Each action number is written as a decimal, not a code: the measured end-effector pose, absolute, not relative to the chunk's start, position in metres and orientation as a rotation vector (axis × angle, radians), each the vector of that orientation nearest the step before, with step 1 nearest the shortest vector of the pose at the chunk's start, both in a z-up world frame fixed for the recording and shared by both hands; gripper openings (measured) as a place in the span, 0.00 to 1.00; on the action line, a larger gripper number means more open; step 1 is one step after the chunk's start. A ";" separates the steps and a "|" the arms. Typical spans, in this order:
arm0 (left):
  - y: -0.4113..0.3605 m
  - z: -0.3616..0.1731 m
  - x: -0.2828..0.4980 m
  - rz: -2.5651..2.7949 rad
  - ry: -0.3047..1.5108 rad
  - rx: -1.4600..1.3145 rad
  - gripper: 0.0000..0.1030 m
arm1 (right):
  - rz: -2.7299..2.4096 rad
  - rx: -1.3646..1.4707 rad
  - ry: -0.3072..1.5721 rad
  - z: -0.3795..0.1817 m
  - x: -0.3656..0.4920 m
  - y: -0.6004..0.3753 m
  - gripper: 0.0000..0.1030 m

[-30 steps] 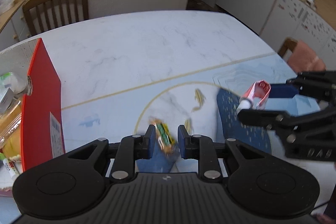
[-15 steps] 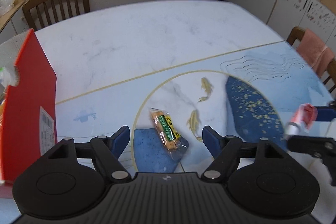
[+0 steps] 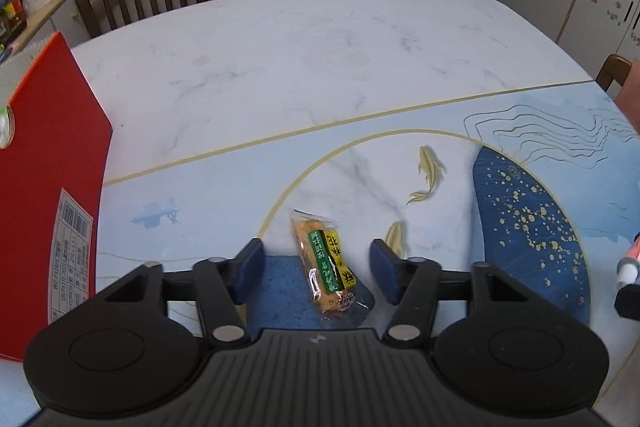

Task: Organize objects
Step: 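Carry the snack bar and pink packet over the red shoebox with both tools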

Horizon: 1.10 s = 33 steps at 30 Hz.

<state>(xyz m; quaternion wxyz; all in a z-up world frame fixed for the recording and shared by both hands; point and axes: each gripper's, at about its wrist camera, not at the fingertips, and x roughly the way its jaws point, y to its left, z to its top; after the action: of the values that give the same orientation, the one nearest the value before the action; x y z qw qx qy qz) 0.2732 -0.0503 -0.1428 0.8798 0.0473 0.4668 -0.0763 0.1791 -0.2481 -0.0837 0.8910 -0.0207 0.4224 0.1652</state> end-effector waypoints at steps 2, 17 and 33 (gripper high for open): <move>-0.051 -0.142 0.273 -0.154 0.967 0.098 0.39 | 0.343 -0.041 0.875 -0.084 0.182 -0.250 0.47; -0.043 -0.127 0.259 -0.157 0.962 0.070 0.20 | 0.371 -0.058 0.851 -0.071 0.193 -0.239 0.47; 0.034 -0.060 0.219 -0.160 0.905 0.004 0.20 | 0.475 -0.104 0.765 -0.024 0.192 -0.154 0.47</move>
<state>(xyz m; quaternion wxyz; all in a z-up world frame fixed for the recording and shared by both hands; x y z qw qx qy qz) 0.2189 0.0345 -0.0599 0.8963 0.0018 0.4366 -0.0772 0.1917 -0.1544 -0.0238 0.8990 -0.0503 0.3695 0.2296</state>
